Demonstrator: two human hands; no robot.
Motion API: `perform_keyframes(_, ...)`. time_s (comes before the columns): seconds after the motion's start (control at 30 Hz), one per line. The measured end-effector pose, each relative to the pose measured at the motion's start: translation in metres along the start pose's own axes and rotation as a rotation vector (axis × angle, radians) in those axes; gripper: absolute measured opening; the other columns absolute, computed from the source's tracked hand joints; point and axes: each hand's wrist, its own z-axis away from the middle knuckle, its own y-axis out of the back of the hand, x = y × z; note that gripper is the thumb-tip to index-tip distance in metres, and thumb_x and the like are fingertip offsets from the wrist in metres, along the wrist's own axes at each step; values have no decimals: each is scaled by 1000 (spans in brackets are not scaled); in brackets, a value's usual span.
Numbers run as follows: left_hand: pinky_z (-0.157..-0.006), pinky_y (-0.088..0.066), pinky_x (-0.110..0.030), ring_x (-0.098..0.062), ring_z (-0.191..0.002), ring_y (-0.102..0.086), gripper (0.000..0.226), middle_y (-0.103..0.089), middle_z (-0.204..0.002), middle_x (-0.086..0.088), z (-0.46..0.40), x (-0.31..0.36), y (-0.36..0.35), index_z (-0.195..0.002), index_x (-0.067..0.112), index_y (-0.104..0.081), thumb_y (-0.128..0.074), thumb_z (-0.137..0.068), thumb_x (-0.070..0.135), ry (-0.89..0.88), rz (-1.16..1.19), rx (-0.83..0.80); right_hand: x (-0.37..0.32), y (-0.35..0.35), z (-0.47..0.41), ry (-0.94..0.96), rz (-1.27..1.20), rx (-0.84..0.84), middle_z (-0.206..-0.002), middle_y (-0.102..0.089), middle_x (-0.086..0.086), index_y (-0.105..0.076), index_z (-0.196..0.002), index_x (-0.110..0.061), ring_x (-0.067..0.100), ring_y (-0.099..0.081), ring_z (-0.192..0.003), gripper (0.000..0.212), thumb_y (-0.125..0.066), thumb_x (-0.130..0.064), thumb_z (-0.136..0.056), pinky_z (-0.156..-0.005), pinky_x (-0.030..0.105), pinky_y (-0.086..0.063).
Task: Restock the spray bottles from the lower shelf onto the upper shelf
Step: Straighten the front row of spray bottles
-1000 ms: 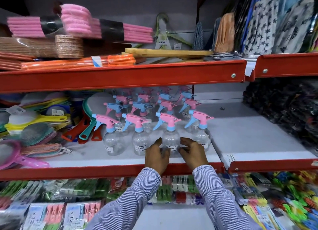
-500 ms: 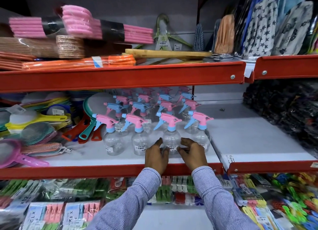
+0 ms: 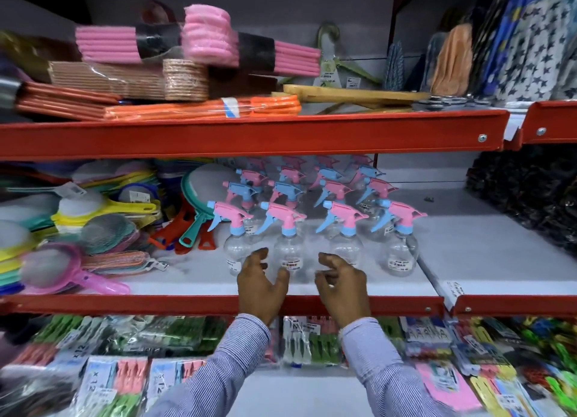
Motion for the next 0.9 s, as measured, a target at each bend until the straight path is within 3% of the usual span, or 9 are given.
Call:
perform_keyframes(0.07, -95, -52, -43, -29, -111, -60, 62, -58, -131, -16, -8, -3, 1, -133, 2, -47, -71, -81, 26, 23, -32, -99, -2, -15, -7, -26, 50, -64, -121, -68, 8, -57, -128, -10, 18, -70, -91, 44, -62, -13, -85, -89, 32, -56)
perform_keyframes(0.13, -96, -51, -41, -31, -114, -59, 60, -58, -131, -19, -13, -4, 1, -132, 1, -47, -69, -82, 25, 18, -43, -153, -3, -24, -12, -43, 105, -97, -124, -65, 13, -51, -134, -6, 23, -69, -98, 49, -61, -15, -86, -93, 35, -54)
perform_keyframes(0.27, -80, -48, -24, -26, -99, -66, 37, -68, -116, -13, -19, -6, 1, -119, 8, -58, -65, -84, 18, 3, 3, -193, -7, -29, -17, -31, 132, -118, -117, -70, 12, -59, -123, -6, 24, -70, -98, 37, -60, -15, -88, -90, 26, -51)
perform_keyframes(0.37, -78, -48, -17, -18, -94, -69, 30, -73, -109, -4, -20, -9, 0, -114, 17, -62, -63, -84, 17, -44, 34, -222, -6, -31, -19, -30, 113, -107, -115, -72, 8, -63, -118, -10, 20, -70, -98, 33, -63, -18, -86, -90, 26, -52)
perform_keyframes(0.67, -87, -53, -25, -17, -97, -69, 31, -72, -109, 1, -20, -10, 1, -116, 19, -63, -65, -85, 17, -94, 77, -221, -5, -34, -17, -26, 76, -68, -109, -73, 2, -66, -112, -14, 16, -71, -91, 26, -64, -14, -87, -81, 18, -49)
perform_keyframes(0.77, -83, -53, -22, -11, -90, -67, 32, -67, -107, 6, -15, -9, 12, -117, 13, -64, -66, -84, 13, -52, 151, -136, -9, -35, -13, -50, 71, 70, -104, -75, 5, -69, -109, -10, 14, -71, -82, 25, -64, -13, -85, -77, 15, -49)
perform_keyframes(0.83, -75, -54, -18, -2, -76, -66, 19, -73, -93, 4, -10, -13, 29, -99, 17, -70, -65, -81, 11, -102, 178, 27, -17, -40, -5, 12, 50, 203, -91, -77, 2, -73, -99, -14, 11, -69, -71, 21, -63, -7, -82, -74, 24, -57)
perform_keyframes(0.9, -67, -51, -14, -5, -67, -65, 13, -71, -77, 5, -11, -22, 51, -81, 19, -68, -60, -75, 11, -124, 216, 202, -27, -51, 5, 86, 4, 218, -82, -75, -3, -75, -91, -16, 7, -66, -65, 22, -62, -2, -80, -68, 29, -59)
